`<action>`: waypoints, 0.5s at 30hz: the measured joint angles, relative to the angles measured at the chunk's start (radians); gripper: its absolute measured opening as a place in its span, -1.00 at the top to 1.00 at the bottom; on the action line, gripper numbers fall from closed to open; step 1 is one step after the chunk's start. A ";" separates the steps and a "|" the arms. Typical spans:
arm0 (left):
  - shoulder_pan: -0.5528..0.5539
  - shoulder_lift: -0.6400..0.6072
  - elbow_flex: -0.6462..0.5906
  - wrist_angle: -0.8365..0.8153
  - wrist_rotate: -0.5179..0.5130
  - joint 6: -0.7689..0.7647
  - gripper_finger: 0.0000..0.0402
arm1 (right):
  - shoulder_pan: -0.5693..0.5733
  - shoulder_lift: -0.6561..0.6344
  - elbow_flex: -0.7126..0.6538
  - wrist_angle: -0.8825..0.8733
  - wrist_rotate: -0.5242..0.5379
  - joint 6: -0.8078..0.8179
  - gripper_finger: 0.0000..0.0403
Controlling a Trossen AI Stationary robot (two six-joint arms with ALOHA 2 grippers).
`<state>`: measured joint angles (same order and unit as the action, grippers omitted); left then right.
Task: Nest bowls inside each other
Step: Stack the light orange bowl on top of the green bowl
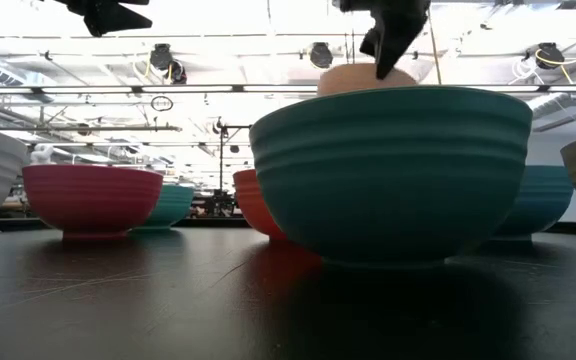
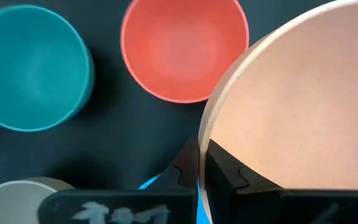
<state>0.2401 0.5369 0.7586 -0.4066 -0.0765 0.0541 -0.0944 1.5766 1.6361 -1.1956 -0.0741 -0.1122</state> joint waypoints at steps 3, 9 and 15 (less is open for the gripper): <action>0.000 0.000 0.000 -0.008 0.000 -0.004 -0.57 | 0.030 0.007 0.043 -0.008 0.003 0.011 1.00; 0.000 0.000 0.000 -0.010 0.000 -0.005 -0.57 | 0.094 0.014 0.090 -0.021 0.051 0.021 1.00; 0.000 0.000 0.000 -0.011 0.000 -0.007 -0.57 | 0.117 0.014 0.093 -0.028 0.048 0.052 1.00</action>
<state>0.2401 0.5369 0.7582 -0.4175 -0.0765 0.0472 0.0227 1.5909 1.7290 -1.2233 -0.0261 -0.0605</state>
